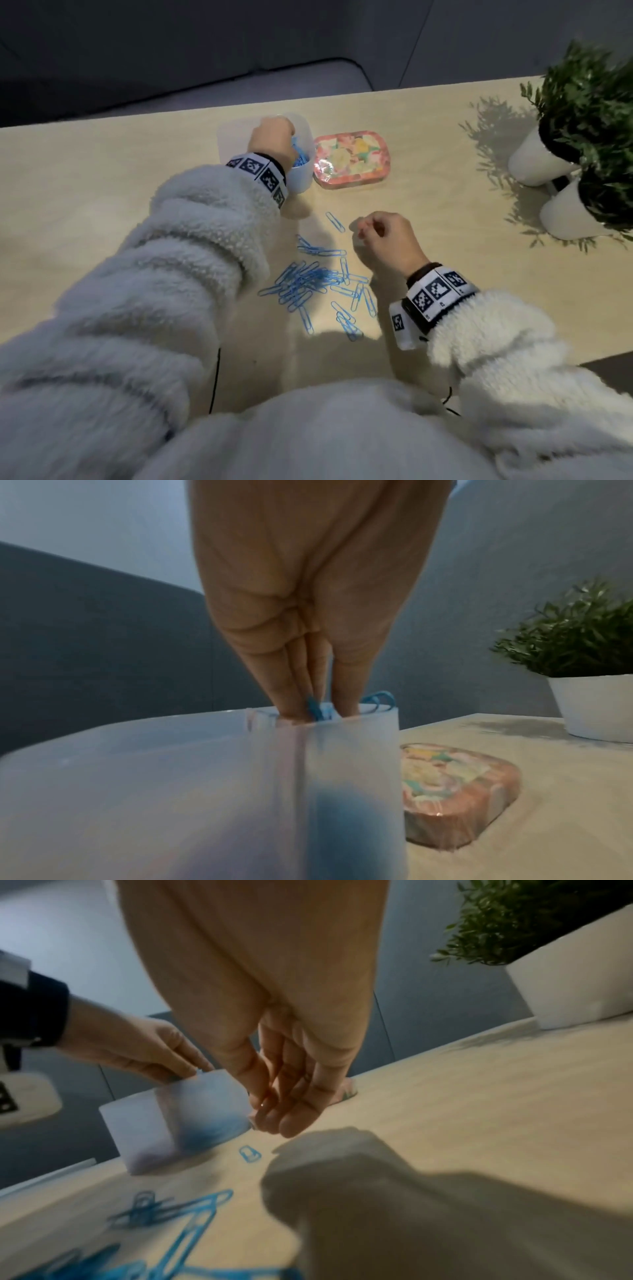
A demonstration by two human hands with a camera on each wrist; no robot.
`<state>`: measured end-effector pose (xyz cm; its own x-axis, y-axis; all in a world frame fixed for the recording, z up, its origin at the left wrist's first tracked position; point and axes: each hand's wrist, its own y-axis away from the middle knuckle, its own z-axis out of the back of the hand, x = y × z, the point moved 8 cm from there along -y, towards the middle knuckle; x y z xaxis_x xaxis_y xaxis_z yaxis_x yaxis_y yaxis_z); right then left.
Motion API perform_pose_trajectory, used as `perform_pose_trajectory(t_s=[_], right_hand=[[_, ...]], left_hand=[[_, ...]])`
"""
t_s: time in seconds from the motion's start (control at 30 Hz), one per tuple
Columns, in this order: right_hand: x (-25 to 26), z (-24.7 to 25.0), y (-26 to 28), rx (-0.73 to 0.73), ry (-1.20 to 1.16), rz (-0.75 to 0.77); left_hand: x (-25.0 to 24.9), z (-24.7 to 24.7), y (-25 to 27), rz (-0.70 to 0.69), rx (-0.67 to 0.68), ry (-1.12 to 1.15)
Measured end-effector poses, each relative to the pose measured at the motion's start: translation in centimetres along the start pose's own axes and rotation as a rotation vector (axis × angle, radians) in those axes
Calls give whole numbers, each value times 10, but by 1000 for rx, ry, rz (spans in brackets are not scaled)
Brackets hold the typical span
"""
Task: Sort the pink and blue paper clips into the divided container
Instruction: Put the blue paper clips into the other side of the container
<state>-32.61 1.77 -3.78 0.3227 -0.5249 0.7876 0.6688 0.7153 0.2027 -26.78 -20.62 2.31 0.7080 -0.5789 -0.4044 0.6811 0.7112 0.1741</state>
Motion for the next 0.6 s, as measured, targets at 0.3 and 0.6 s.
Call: perform_pose_trajectory(t_s=[0.3,0.6], right_hand=[[-1,-26,-27,43,262,-24],[44,-94,4,314,446,324]], left_hand=[[-5,-18,106,-295,-91,199],[74,-88,180,-67,228,173]])
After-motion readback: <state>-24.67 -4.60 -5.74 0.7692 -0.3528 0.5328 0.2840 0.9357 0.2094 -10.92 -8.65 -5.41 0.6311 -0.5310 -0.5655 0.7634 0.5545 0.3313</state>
